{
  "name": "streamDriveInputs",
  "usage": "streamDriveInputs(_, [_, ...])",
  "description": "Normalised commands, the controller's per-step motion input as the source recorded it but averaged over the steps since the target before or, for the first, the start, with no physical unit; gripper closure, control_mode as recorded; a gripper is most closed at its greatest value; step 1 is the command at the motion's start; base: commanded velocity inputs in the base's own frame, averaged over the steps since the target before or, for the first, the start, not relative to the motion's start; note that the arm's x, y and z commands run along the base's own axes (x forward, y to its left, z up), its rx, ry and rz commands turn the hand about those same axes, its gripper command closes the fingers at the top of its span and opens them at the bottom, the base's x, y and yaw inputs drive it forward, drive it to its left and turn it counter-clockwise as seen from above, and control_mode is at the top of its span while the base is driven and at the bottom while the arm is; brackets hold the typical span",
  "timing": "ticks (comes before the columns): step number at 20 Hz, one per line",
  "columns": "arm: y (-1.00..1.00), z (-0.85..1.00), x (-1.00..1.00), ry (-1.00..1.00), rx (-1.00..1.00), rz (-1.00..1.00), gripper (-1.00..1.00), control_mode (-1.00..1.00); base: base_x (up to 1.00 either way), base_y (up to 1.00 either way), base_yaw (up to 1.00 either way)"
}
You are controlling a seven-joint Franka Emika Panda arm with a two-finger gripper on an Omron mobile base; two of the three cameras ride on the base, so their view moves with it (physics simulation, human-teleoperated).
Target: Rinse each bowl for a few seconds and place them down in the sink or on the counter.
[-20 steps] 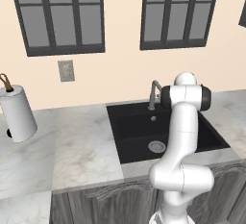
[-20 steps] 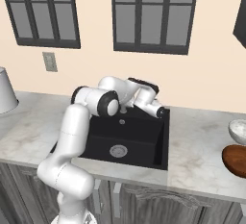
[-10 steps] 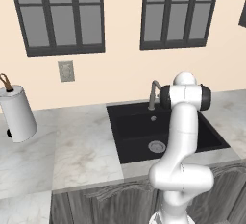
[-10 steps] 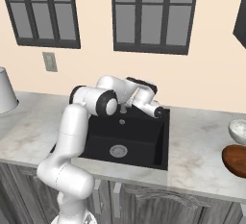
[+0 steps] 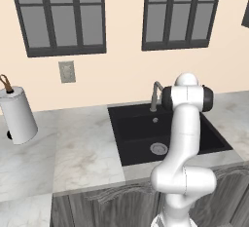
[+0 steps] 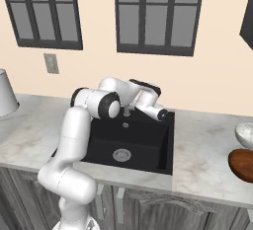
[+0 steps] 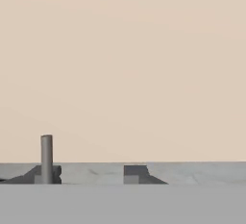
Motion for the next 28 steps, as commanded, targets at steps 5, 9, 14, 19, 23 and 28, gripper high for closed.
streamDriveInputs(5, [-0.57,-0.24,0.0,0.11,0.06,-0.05,1.0,-1.0,0.0,0.0,0.0])
streamDriveInputs(9, [-0.46,-0.31,0.0,0.14,0.05,-0.04,1.0,-1.0,0.0,0.0,0.0])
streamDriveInputs(14, [-0.41,-0.32,-0.09,0.13,0.05,-0.02,1.0,-1.0,0.0,0.0,0.0])
streamDriveInputs(19, [-0.4,-0.31,-0.21,0.11,0.05,-0.01,1.0,-1.0,0.0,0.0,0.0])
streamDriveInputs(23, [-0.43,-0.31,-0.29,0.09,0.06,-0.01,1.0,-1.0,0.0,0.0,0.0])
streamDriveInputs(28, [-0.42,-0.3,-0.28,0.09,0.05,-0.01,1.0,-1.0,0.0,0.0,0.0])
